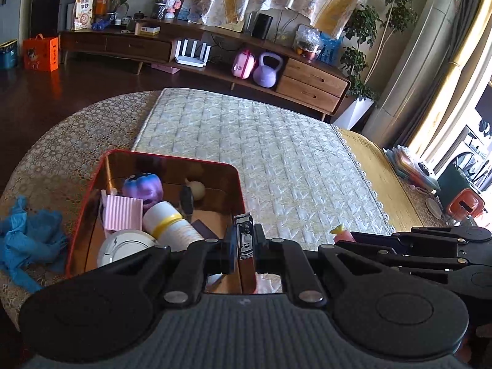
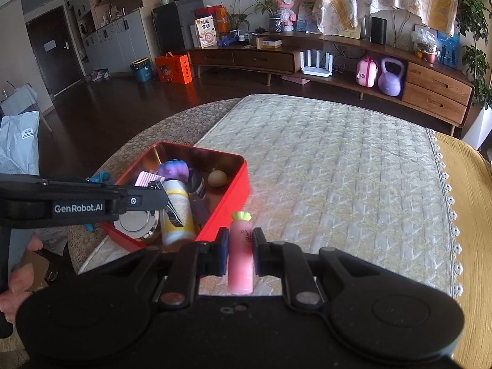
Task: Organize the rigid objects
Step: 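Carry the nail clipper and pink bottle over the red tin box and lower them, then open both tools to release the clipper and pink bottle into the box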
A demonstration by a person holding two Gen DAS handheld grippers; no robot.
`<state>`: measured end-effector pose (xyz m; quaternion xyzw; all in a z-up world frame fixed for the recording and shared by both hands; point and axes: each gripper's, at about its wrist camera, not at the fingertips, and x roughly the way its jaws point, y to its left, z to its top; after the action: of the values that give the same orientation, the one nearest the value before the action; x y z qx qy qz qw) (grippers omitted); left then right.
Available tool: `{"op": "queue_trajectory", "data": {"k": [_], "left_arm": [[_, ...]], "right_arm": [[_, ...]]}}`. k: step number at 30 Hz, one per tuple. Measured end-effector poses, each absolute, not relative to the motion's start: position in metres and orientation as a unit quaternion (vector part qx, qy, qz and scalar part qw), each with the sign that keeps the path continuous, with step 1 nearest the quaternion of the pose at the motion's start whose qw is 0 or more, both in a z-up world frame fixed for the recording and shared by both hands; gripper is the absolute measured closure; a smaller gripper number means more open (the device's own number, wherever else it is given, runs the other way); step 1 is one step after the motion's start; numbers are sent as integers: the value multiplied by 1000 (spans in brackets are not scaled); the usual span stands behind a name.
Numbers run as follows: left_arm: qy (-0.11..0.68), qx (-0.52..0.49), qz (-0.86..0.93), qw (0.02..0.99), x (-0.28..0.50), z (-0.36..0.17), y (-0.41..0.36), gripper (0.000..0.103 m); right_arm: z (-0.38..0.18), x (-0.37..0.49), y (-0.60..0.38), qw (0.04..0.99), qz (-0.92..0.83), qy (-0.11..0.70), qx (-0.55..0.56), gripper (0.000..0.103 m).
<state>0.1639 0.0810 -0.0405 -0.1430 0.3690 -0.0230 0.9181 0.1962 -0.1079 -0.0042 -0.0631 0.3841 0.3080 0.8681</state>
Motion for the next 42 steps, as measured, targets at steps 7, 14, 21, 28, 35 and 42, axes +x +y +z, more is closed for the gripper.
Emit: {"op": "queue_trajectory", "data": {"k": [7,14,21,28,35,42], "left_arm": [[372,-150,-3,916,158,-37,115,93],[385,-148,15,911,158,-44,142,93],[406,-149,31,901,165,-60,167,93],[422,-148,30,894,179,-75,175,93],[436,-157,32,886,191,-89,180,93],[431,-142,25,891,189,-89,171,93]], "right_arm": [[-6,200,-77,866,320,378,-70,88],[-11,215,-46,865,325,374,-79,88],[-31,233,-18,859,321,384,-109,88],[-51,241,3,849,322,393,-142,88],[-67,241,10,842,323,403,-160,88],[-73,243,4,845,310,406,-159,82]]}}
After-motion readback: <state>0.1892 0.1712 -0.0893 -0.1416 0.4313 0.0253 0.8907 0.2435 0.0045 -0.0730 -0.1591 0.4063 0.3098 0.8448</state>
